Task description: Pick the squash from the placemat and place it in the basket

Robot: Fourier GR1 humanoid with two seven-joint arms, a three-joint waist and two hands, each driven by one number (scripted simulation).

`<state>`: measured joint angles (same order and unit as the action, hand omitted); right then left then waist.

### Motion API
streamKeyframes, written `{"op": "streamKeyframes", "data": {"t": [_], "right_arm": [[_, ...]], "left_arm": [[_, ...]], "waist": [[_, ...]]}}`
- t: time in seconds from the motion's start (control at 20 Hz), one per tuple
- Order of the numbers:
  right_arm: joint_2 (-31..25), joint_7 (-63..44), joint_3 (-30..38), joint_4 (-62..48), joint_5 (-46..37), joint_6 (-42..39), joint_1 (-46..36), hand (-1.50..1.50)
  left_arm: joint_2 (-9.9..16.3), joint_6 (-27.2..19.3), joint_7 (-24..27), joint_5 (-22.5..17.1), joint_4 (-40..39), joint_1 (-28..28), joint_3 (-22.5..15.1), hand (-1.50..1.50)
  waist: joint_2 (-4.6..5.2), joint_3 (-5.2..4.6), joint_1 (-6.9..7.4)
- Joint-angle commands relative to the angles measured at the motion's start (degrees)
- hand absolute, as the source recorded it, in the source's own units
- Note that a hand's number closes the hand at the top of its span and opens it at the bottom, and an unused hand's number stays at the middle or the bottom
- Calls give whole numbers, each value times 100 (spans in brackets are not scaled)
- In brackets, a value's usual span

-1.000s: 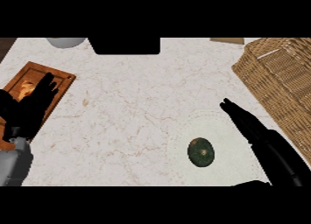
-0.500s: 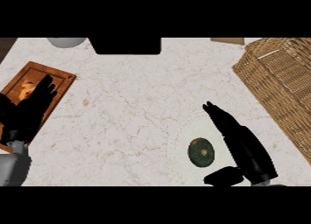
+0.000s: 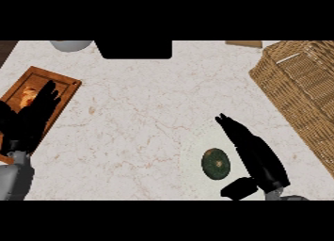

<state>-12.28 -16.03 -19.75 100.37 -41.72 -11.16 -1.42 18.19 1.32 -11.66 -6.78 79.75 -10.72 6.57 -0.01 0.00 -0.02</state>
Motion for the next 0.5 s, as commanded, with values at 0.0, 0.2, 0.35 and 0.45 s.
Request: {"op": "streamKeyframes", "data": {"t": [0.0,0.2,0.35,0.45], "right_arm": [[295,114,320,-663,52,-87,-684,-150],[-7,484,596,-140,408,-474,-235,-150],[317,394,37,50,14,-274,154,-150],[157,924,-190,348,-65,45,841,-150]], "left_arm": [[-13,31,-377,28,2,-289,43,0],[-104,-39,-411,111,320,-109,128,0],[-189,123,6,167,316,286,140,0],[-73,67,-189,146,12,-166,270,0]], "waist": [[4,0,13],[-2,0,1],[-4,0,6],[-6,0,-26]]}}
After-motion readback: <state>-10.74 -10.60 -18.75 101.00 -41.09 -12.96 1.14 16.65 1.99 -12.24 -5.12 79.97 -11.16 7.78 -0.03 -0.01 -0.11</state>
